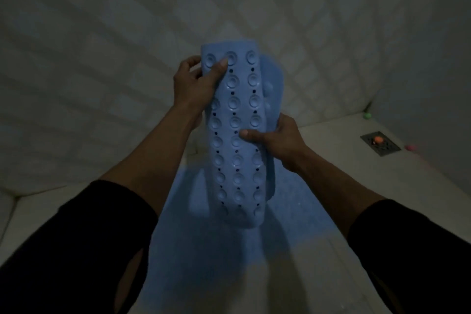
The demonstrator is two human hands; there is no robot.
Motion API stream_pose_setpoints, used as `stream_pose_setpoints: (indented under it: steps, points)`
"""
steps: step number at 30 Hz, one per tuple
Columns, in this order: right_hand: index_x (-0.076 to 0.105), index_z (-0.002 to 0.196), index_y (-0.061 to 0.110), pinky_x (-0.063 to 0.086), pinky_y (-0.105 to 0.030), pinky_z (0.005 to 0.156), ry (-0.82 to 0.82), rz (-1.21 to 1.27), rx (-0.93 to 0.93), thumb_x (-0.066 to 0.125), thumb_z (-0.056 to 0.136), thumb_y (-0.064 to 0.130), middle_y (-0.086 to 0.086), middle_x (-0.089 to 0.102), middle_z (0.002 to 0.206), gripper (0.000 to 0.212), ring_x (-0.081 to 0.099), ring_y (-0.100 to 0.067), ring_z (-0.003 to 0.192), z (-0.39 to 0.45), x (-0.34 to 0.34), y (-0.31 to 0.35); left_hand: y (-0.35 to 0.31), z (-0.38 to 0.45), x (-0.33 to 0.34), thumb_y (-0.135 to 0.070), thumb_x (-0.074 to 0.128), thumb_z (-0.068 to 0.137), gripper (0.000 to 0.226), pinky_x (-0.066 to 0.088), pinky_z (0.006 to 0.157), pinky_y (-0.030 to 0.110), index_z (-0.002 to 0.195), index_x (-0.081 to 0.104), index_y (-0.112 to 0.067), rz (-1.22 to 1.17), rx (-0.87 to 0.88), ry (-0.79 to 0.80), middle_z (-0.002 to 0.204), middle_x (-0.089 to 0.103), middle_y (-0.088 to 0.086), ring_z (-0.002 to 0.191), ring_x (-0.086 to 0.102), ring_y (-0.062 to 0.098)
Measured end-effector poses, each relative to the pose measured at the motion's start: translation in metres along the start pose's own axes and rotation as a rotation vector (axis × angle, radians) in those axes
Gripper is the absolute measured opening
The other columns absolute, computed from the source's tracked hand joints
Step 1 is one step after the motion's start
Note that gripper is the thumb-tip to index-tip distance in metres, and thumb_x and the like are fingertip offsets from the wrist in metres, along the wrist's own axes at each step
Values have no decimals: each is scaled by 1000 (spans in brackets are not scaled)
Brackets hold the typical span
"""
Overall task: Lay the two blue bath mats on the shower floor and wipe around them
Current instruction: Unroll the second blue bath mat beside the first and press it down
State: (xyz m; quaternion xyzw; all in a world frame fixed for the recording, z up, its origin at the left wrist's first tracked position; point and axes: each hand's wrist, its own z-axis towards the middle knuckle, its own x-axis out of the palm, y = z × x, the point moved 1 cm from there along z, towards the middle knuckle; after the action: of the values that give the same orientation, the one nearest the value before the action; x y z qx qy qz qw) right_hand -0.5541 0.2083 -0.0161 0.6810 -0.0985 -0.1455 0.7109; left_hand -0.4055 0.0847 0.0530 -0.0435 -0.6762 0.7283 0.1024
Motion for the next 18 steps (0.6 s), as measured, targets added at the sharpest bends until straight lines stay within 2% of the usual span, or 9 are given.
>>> stream_pose_setpoints:
  steps: [2, 4, 8, 10, 14, 18]
  points:
    - [68, 117, 10, 60, -34, 83, -34, 47, 17, 85, 73, 10, -4, 73, 113, 48, 71, -18, 103, -7, -24, -7, 25, -17, 28, -52, 82, 71, 75, 60, 71, 24, 130, 51, -18, 57, -86, 59, 111, 68, -6, 91, 71, 7]
    - [68, 118, 9, 60, -32, 80, -56, 86, 51, 84, 73, 9, -4, 74, 112, 48, 71, -17, 101, -13, -50, -9, 58, -41, 52, -62, 78, 70, 71, 62, 76, 32, 124, 59, -20, 93, -198, 136, 113, 71, -4, 92, 73, 11]
    - [70, 113, 7, 60, -27, 71, -74, 117, 129, 85, 73, 13, -5, 75, 104, 44, 74, -15, 90, -19, -104, -18, 119, -89, 92, -63, 78, 69, 69, 60, 86, 45, 122, 67, -21, 62, -354, 294, 112, 75, 5, 96, 75, 23]
    - [71, 110, 7, 60, -26, 67, -61, 94, 170, 86, 72, 16, -4, 75, 100, 42, 74, -13, 85, -23, -129, -27, 135, -108, 111, -59, 79, 71, 67, 60, 85, 45, 124, 66, -20, 58, -386, 281, 113, 75, 5, 96, 75, 23]
    - [72, 108, 10, 62, -35, 73, -28, 80, 253, 89, 68, 24, -6, 75, 102, 46, 75, -17, 87, -34, -165, -58, 156, -142, 144, -60, 82, 66, 75, 61, 83, 45, 126, 65, -21, 105, -454, 114, 116, 73, 5, 95, 74, 23]
    - [71, 114, 15, 61, -41, 80, 92, 90, 282, 85, 73, 30, -5, 74, 109, 46, 73, -19, 94, -54, -187, -89, 160, -186, 164, -50, 80, 75, 55, 62, 82, 44, 120, 70, -18, 143, -455, 21, 109, 75, 5, 92, 75, 21]
